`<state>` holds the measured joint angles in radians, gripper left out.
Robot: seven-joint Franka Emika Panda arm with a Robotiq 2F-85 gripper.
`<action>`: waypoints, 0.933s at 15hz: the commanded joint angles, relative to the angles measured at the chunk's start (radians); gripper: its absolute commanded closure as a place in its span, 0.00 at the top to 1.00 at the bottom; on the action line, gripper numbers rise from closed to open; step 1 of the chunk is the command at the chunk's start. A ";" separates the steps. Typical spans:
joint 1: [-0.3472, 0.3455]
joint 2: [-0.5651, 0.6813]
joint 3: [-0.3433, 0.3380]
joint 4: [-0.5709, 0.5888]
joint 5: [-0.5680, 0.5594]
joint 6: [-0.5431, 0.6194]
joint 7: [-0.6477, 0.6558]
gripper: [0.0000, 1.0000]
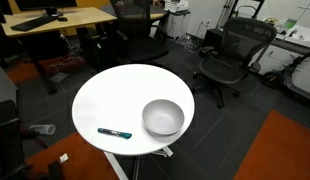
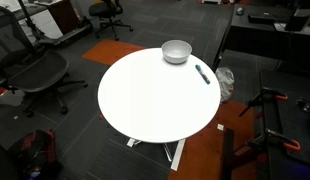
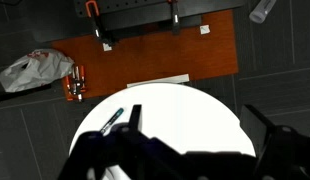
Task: Move the marker to the left
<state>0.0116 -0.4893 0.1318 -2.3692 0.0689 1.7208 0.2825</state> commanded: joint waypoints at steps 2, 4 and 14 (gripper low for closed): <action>0.006 0.001 -0.005 0.002 -0.002 -0.002 0.002 1.00; 0.006 0.001 -0.005 0.002 -0.002 -0.002 0.002 1.00; -0.053 0.019 -0.057 0.005 -0.028 0.094 0.025 1.00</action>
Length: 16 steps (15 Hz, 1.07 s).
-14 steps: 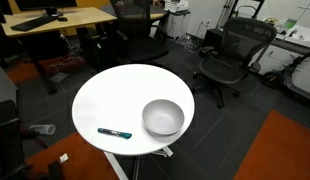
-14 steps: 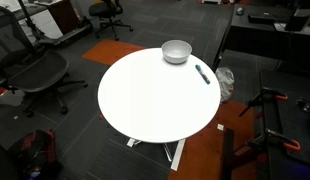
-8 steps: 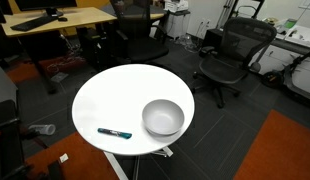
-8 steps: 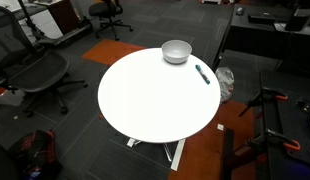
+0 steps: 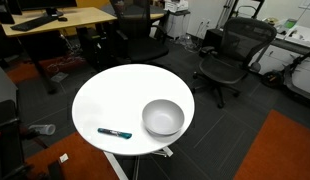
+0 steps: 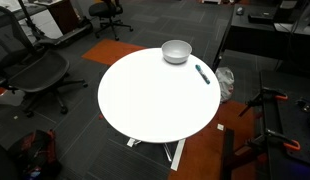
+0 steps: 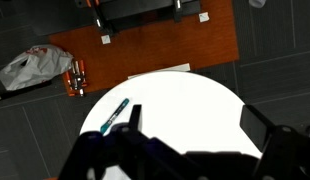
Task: Move the marker to the left
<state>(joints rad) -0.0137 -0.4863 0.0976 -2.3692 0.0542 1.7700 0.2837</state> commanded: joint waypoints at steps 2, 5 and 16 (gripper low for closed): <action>-0.053 0.030 -0.044 0.006 -0.015 0.084 0.035 1.00; -0.095 0.060 -0.068 0.003 -0.027 0.151 0.072 1.00; -0.179 0.177 -0.098 -0.082 -0.065 0.405 0.304 1.00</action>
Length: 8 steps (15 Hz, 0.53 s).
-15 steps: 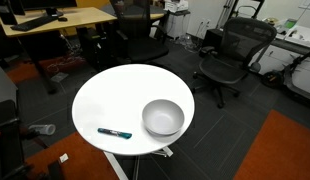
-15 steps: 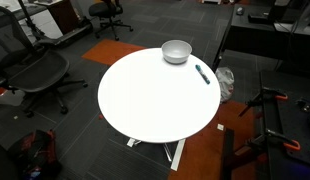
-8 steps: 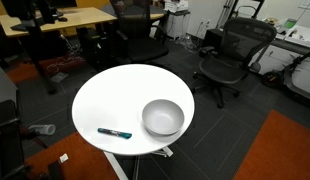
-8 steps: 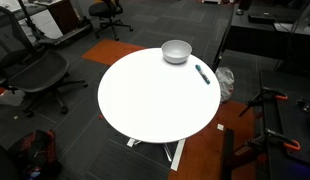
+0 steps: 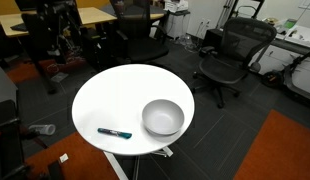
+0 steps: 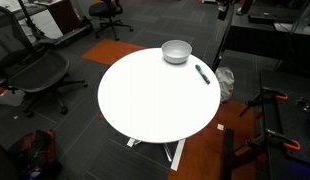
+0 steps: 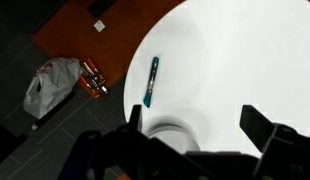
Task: Move the marker to the left
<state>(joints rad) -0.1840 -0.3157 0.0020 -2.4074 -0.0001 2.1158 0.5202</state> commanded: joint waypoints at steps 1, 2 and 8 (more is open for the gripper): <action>-0.011 0.013 -0.003 -0.056 -0.011 0.075 0.085 1.00; -0.012 0.021 -0.006 -0.071 -0.010 0.095 0.098 1.00; -0.018 0.095 -0.053 -0.115 0.007 0.227 0.087 1.00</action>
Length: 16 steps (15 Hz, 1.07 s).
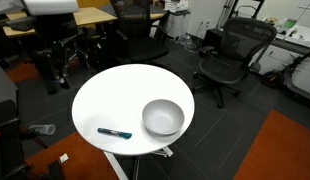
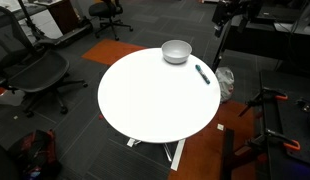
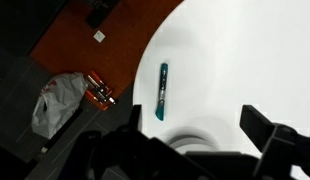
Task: Move the marker to the left
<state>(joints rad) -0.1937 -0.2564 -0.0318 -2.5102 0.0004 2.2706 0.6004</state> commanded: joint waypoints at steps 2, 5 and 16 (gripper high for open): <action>-0.009 0.077 -0.041 -0.011 0.018 0.123 -0.011 1.00; -0.010 0.147 -0.063 -0.002 0.020 0.185 -0.006 1.00; 0.010 0.369 -0.115 0.042 0.053 0.329 -0.030 1.00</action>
<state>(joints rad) -0.1997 0.0608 -0.1259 -2.4988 0.0157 2.5692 0.5966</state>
